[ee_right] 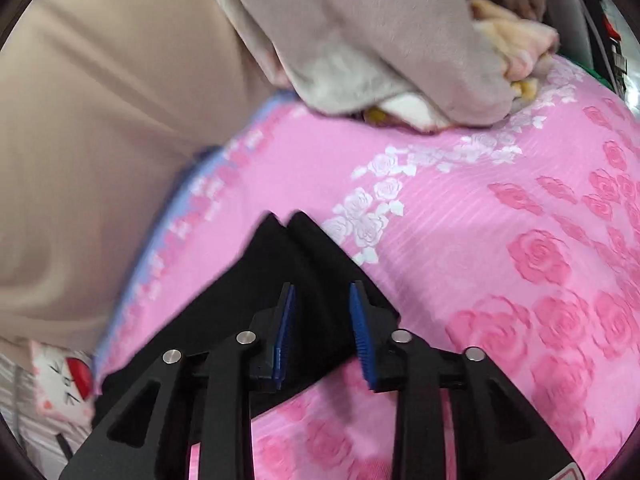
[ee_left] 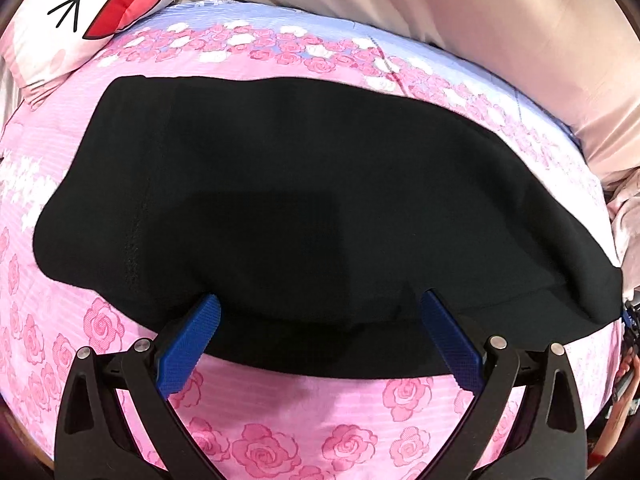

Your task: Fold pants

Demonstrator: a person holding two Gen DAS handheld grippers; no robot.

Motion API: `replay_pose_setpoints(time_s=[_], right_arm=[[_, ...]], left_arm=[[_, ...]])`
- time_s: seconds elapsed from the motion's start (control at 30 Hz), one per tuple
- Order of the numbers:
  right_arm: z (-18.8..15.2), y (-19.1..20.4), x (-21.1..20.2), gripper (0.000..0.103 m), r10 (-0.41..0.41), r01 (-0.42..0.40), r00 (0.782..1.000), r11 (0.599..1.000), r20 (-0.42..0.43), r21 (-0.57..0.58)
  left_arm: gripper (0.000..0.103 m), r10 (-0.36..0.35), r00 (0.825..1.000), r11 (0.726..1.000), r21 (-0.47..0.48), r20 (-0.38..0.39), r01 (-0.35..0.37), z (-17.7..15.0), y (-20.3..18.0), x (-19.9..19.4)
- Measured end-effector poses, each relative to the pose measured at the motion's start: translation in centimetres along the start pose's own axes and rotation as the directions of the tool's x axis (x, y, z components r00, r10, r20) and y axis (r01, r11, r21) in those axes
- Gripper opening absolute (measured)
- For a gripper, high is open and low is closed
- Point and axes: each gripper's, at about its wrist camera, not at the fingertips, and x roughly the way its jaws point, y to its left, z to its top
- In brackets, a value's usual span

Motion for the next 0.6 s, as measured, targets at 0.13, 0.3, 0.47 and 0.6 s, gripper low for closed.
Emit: replay_pose_setpoints(time_s=[0.13,0.3,0.47,0.6], right_arm=[[-1.7,3.8,-4.0,0.034,-0.065,0.079,0.993,0.985,0.095,-0.152],[-7.8,9.8,-4.8,0.047,0.038,-0.023,0.999,0.945,0.039,-0.325],[-17.2,21.2,-1.4,0.047,0.191,-0.296,0.947,0.832,-0.258,-0.470],[-24.2,29.9,4.8,0.047,0.317,-0.533,0.775,0.793,-0.547,-0.296]], left_arm=[[0.098,-0.045,0.999,0.996,-0.072,0.013,0.046,-0.5,1.3,-0.7],[0.098,-0.130,0.991,0.972,-0.195,0.036,0.134,-0.8,3.1,0.2],[0.098,-0.126,0.990,0.975,-0.175,0.066,0.136,0.0,3.0,0.6],[0.098,-0.193,0.979,0.965,-0.169,0.068,0.202,0.5,4.2,0.3]])
